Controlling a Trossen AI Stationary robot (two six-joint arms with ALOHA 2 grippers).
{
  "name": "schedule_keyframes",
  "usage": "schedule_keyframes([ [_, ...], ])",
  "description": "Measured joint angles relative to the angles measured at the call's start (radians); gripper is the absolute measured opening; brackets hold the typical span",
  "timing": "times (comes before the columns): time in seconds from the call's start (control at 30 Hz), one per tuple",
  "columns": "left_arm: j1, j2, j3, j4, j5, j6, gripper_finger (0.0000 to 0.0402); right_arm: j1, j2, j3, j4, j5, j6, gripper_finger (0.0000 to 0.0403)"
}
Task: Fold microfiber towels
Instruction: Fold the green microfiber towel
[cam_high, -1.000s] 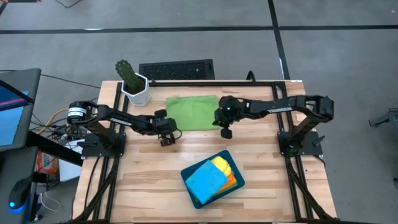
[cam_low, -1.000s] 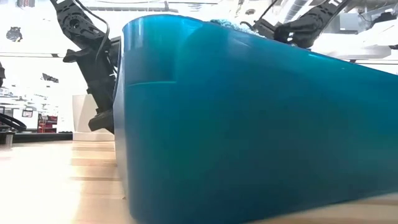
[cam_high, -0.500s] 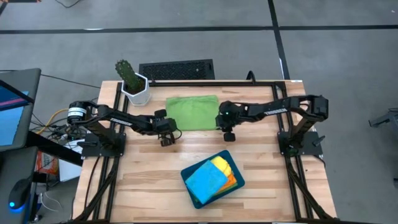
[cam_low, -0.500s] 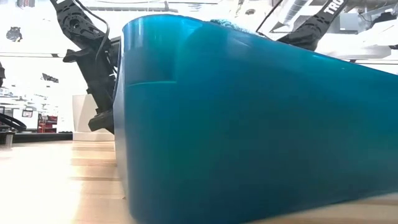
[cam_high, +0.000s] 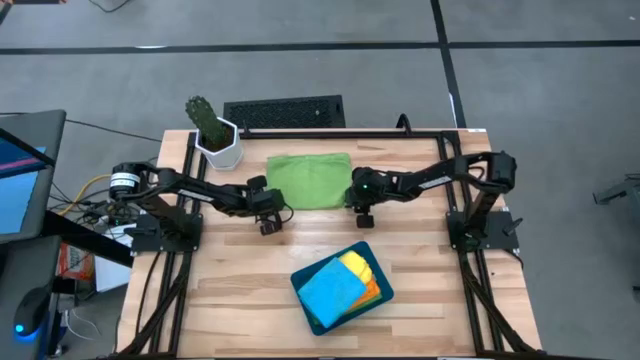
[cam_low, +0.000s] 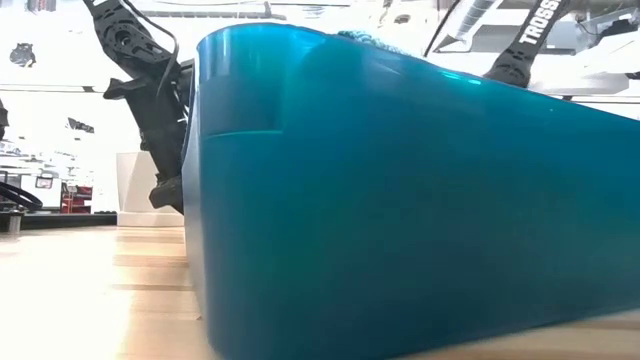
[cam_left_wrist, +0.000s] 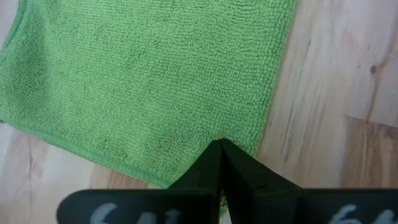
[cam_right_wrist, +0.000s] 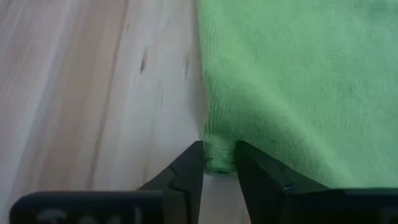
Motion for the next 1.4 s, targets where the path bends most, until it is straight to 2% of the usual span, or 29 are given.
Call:
schedule_keyframes([
  [0.13, 0.000, 0.001, 0.027, -0.027, 0.003, 0.001, 0.0000, 0.005, 0.044, 0.048, -0.043, 0.001, 0.050, 0.0130],
  [0.2, 0.000, 0.003, 0.045, -0.050, 0.004, 0.001, 0.0000, 0.004, 0.050, 0.066, -0.085, 0.004, 0.078, 0.0123],
  [0.27, 0.001, 0.004, 0.062, -0.081, 0.007, 0.001, 0.0000, 0.003, 0.035, 0.069, -0.120, 0.005, 0.101, 0.0097],
  [0.4, 0.000, 0.005, 0.114, -0.174, 0.006, -0.025, 0.0000, 0.003, -0.015, 0.061, -0.198, 0.012, 0.134, 0.0019],
  [0.57, -0.003, 0.004, 0.195, -0.218, -0.007, -0.108, 0.0000, 0.020, -0.062, 0.056, -0.250, 0.059, 0.164, 0.0024],
  [0.73, -0.022, 0.002, 0.236, -0.187, -0.007, -0.195, 0.0000, 0.049, -0.070, 0.055, -0.265, 0.056, 0.207, 0.0008],
  [0.8, -0.032, 0.002, 0.236, -0.105, 0.003, -0.291, 0.0000, 0.069, -0.070, 0.056, -0.263, 0.052, 0.232, 0.0014],
  [0.9, -0.062, 0.011, 0.215, 0.204, 0.055, -0.385, 0.0000, 0.094, -0.070, 0.056, -0.258, 0.057, 0.258, 0.0026],
  [0.97, -0.084, 0.051, 0.210, 0.388, 0.050, -0.398, 0.0000, 0.103, -0.070, 0.056, -0.255, 0.058, 0.264, 0.0025],
  [1.07, -0.096, 0.150, 0.220, 0.460, 0.009, -0.448, 0.0000, 0.110, -0.070, 0.056, -0.252, 0.059, 0.276, 0.0016],
  [1.2, -0.103, 0.278, 0.245, 0.566, 0.046, -0.523, 0.0000, 0.114, -0.071, 0.057, -0.243, 0.058, 0.305, 0.0017],
  [1.4, -0.133, 0.357, 0.309, 0.662, 0.038, -0.567, 0.0000, 0.116, -0.072, 0.057, -0.244, 0.056, 0.316, 0.0025],
])
